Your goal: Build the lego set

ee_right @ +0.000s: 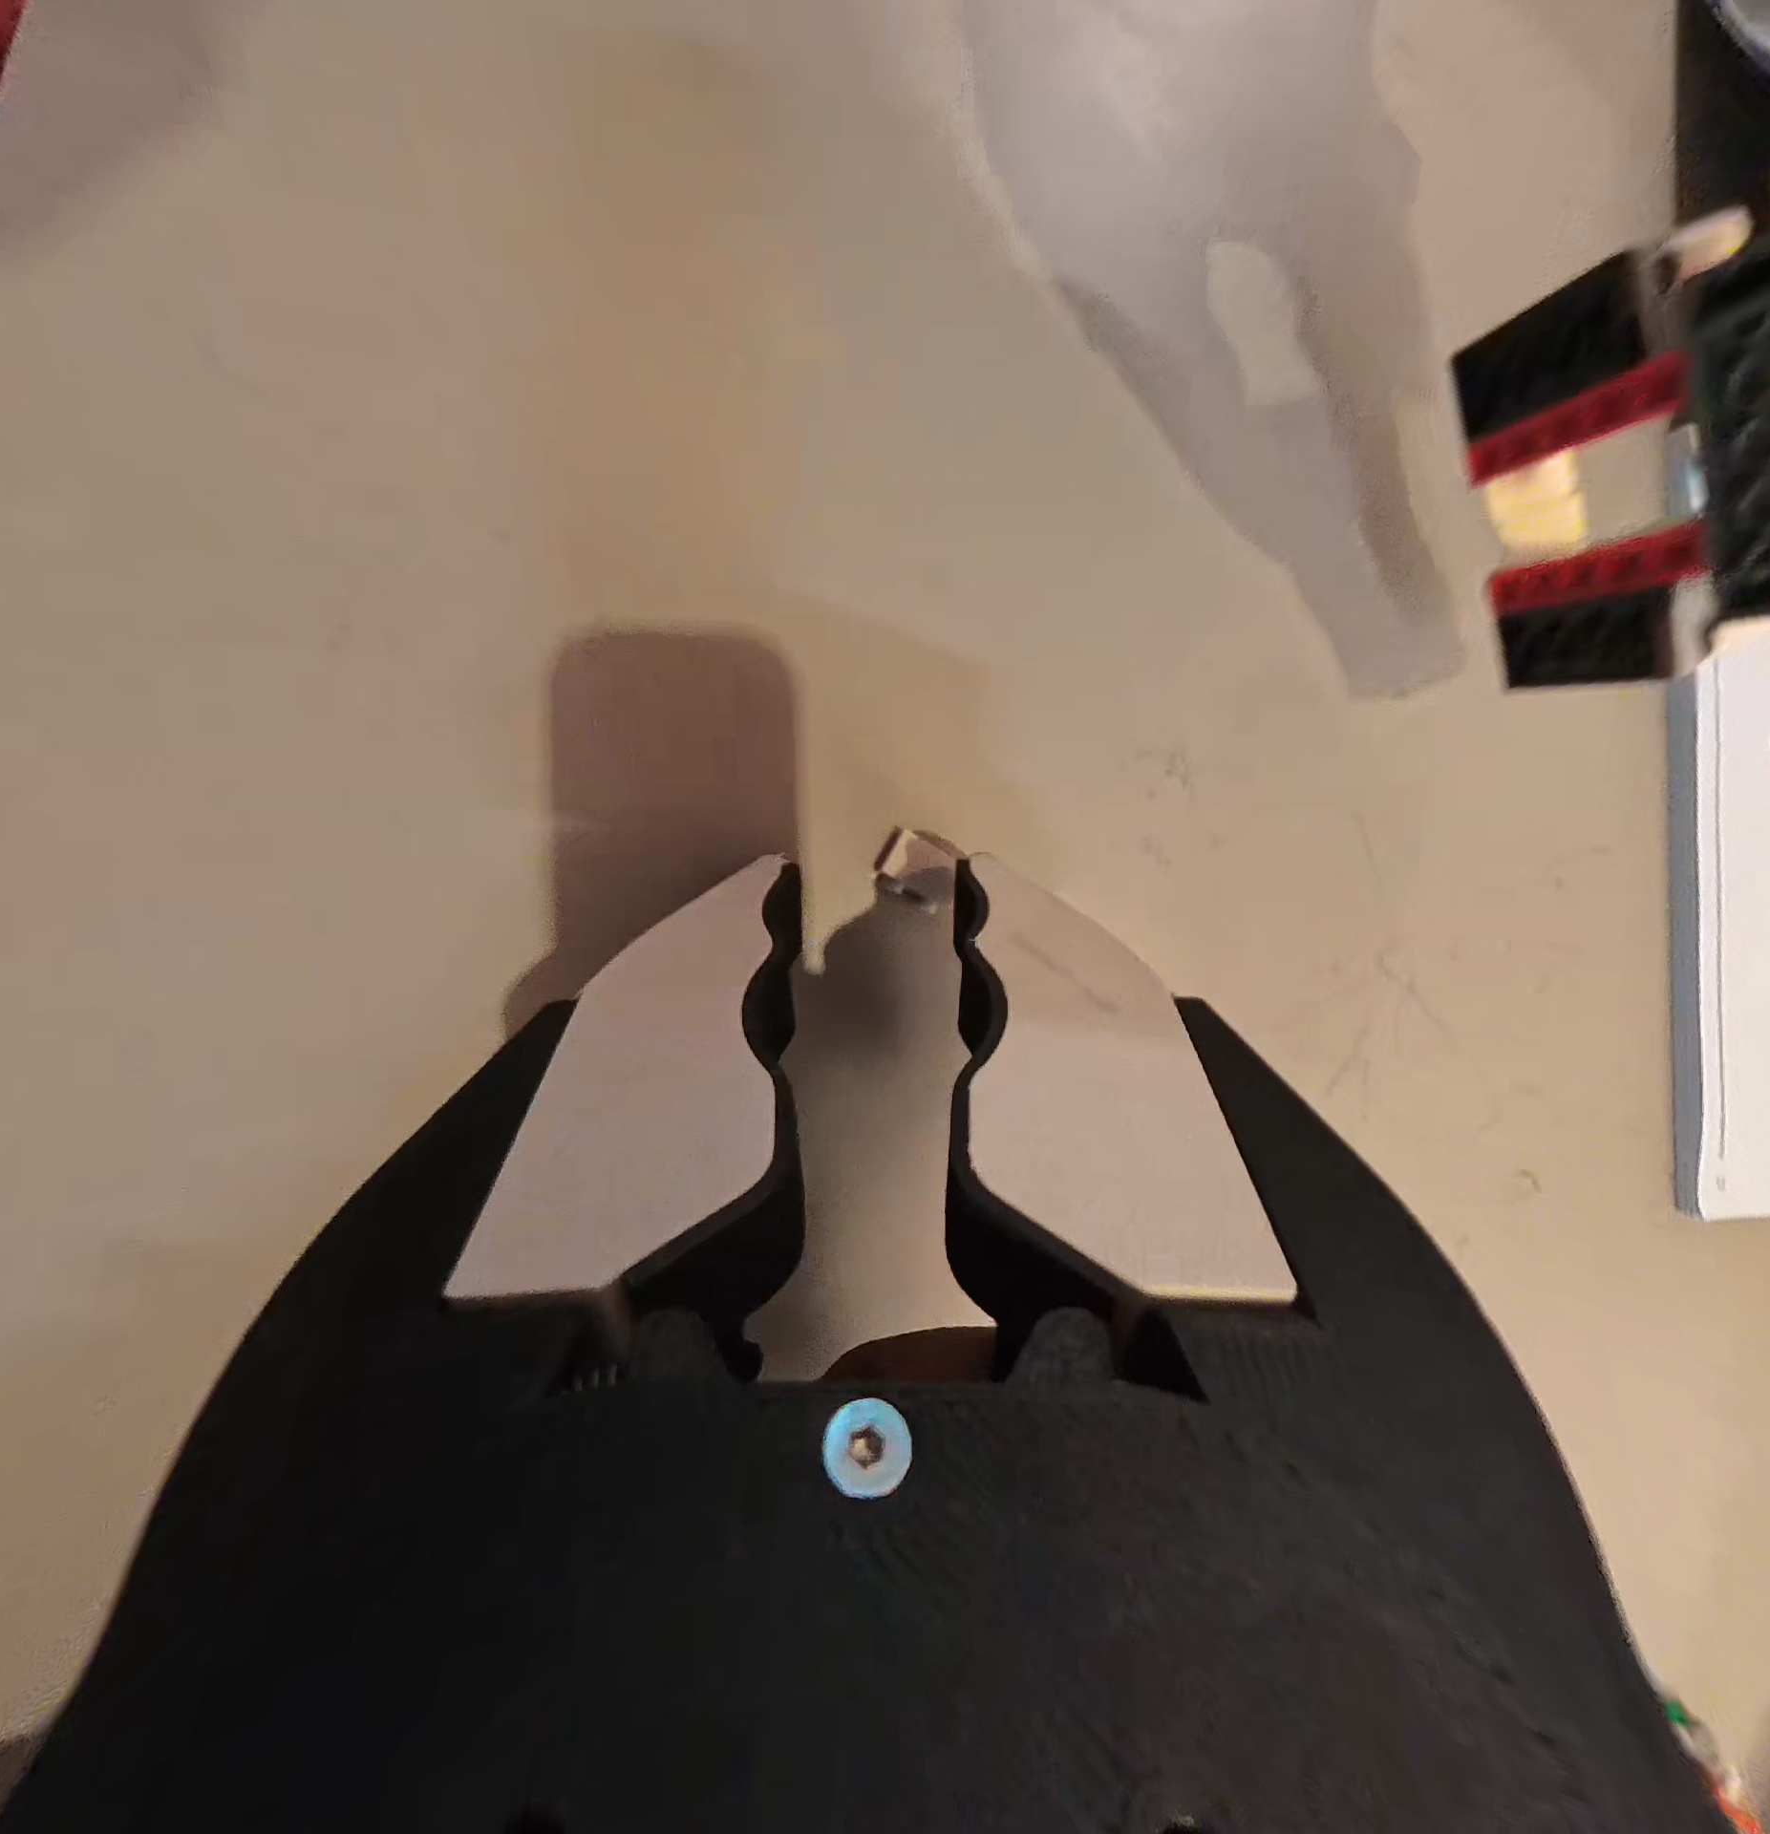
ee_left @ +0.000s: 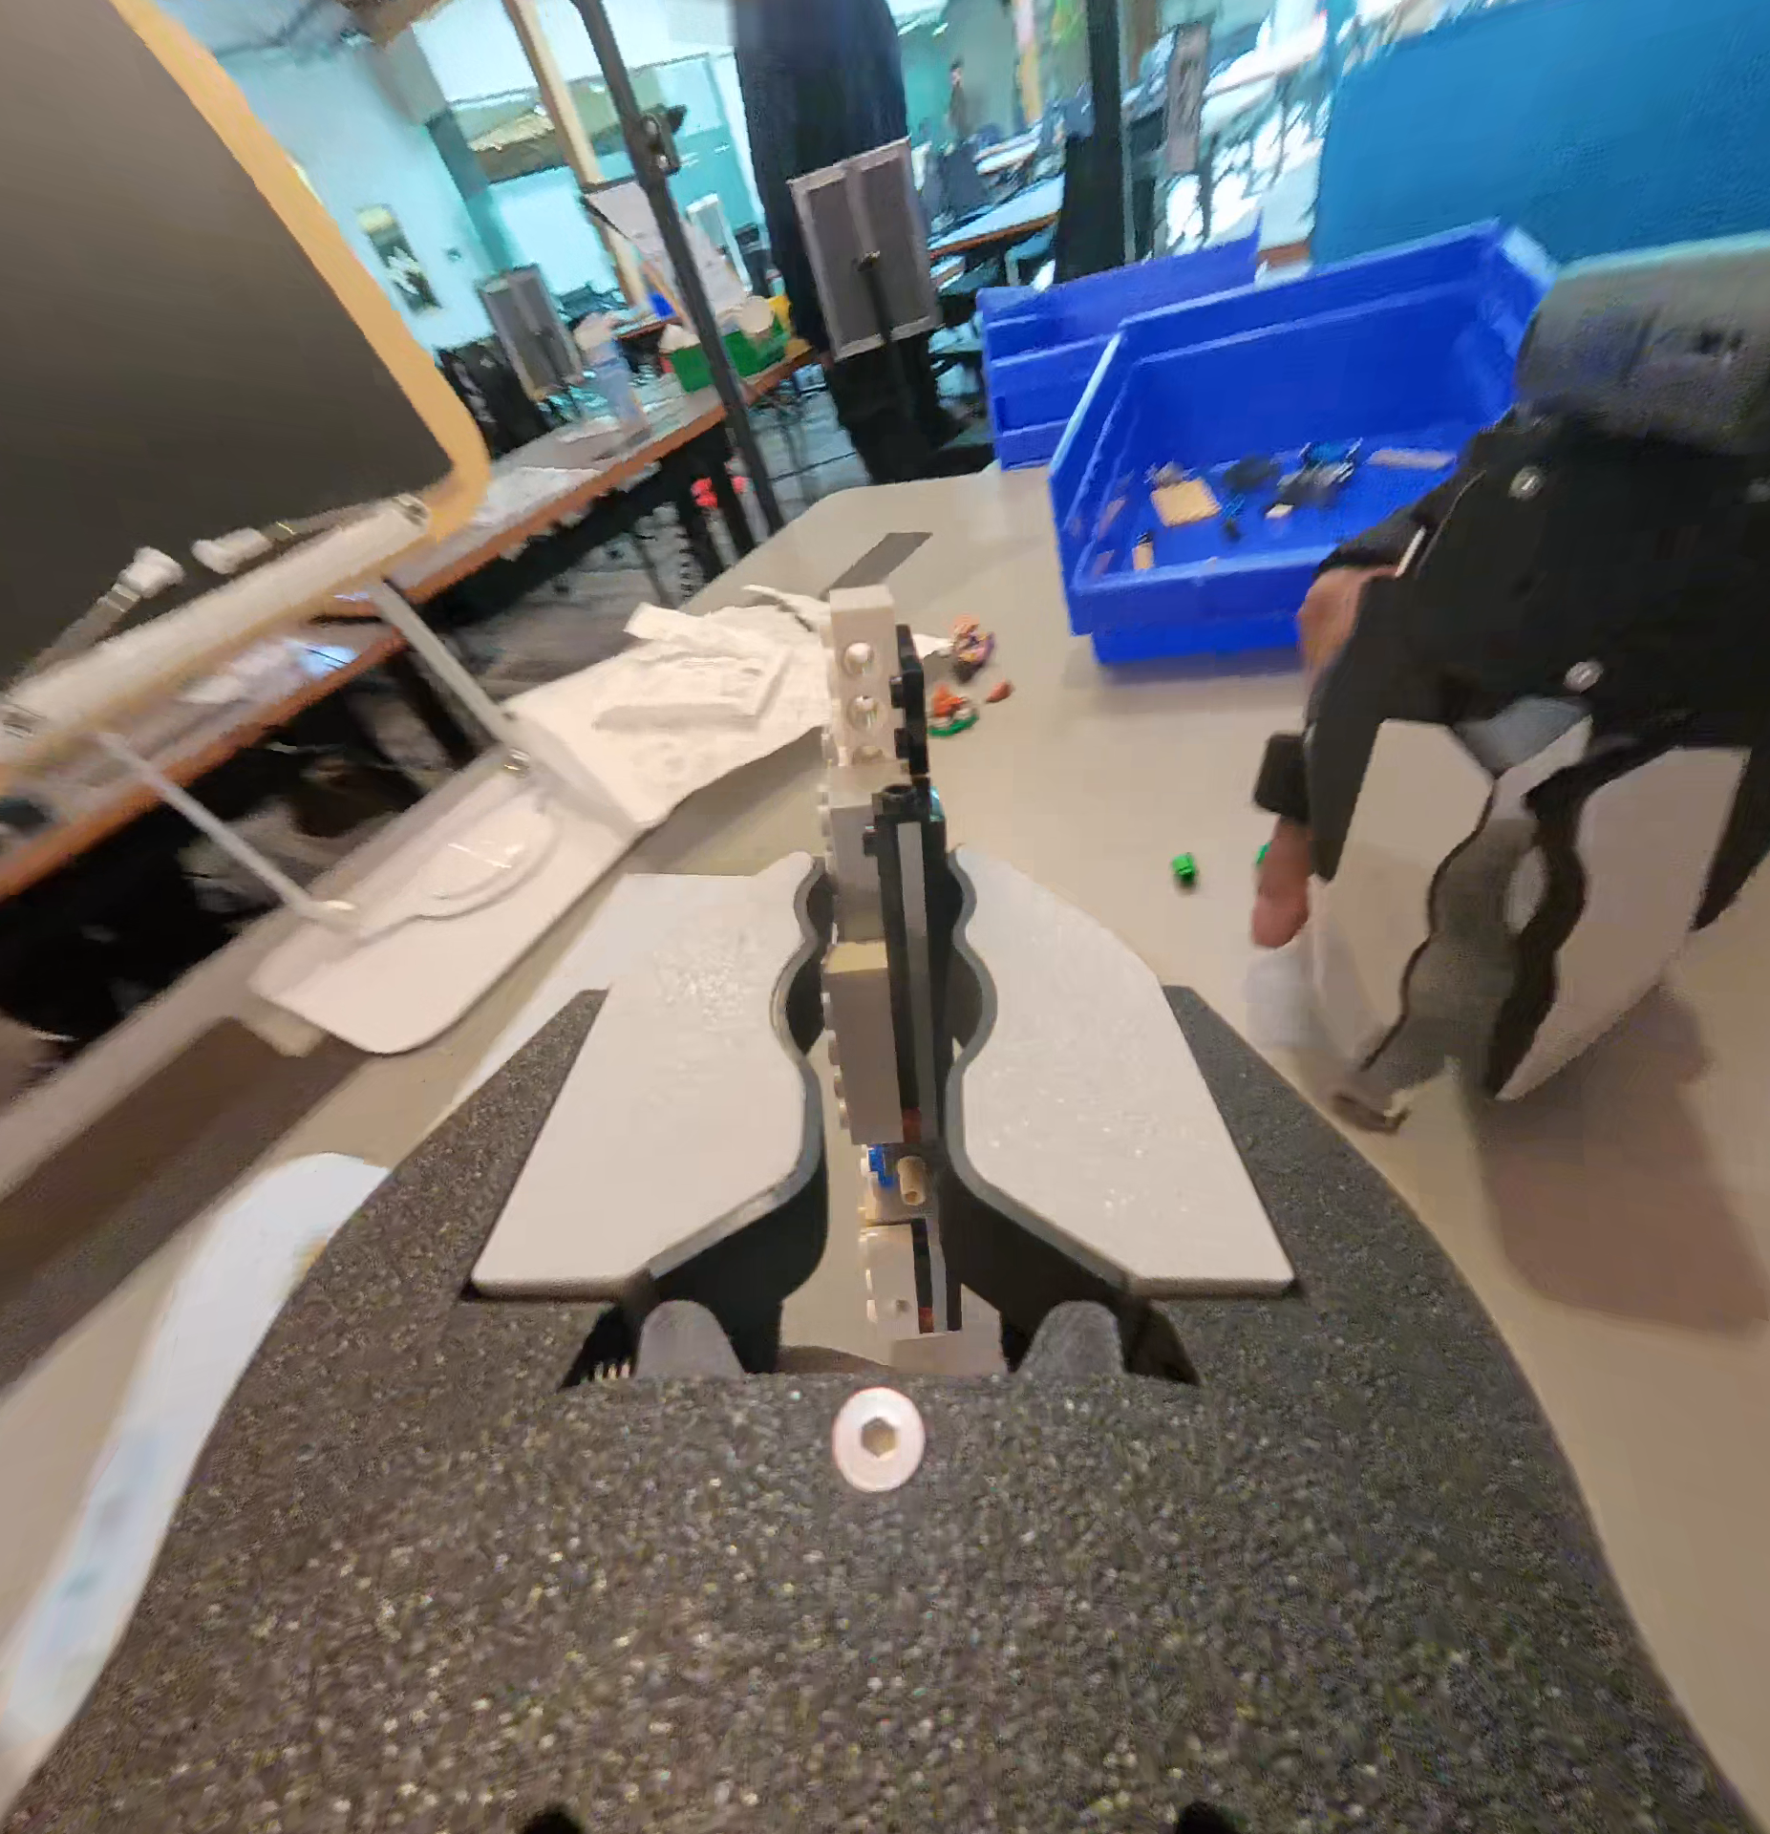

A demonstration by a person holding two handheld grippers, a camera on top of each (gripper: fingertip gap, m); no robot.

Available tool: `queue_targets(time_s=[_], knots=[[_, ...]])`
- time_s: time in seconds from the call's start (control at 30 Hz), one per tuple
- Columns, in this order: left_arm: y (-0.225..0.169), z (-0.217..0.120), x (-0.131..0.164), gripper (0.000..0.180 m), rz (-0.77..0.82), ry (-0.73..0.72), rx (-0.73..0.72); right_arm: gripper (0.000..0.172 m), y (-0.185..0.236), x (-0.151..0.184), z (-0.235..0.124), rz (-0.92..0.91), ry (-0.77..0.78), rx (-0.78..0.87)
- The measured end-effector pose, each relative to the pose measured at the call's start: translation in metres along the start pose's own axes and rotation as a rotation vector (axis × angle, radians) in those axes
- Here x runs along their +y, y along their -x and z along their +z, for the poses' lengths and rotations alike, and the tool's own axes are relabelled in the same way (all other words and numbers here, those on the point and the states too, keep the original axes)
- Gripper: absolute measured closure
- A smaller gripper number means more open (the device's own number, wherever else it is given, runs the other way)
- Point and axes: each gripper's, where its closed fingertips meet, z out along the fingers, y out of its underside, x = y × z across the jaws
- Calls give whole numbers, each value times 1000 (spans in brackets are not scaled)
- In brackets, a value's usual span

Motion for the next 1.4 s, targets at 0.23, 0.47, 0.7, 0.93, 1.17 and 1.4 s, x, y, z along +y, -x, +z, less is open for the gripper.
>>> queue_targets(time_s=[0.23, 0.47, 0.7, 0.93, 1.17, 1.4], knots=[[-7, 2, 19, 160, -221, -53, 124, 142, 2, 4, 7, -41, 25, -47], [-1, -3, 24, 161, -11, 10, 12, 146, -1, 3, 11, -26, 71, -82], [-8, -5, 28, 161, 156, 33, -36, 147, -2, 4, 11, -27, 123, -91], [-19, -5, 31, 160, 326, 26, -53, 148, 10, 6, 6, 6, 77, -86], [-27, -3, 38, 160, 574, 52, -101, 154, 14, 7, 9, 33, 65, -144], [-27, -1, 43, 160, 637, 56, -125, 151, 17, -1, 0, 1, -17, -108]])
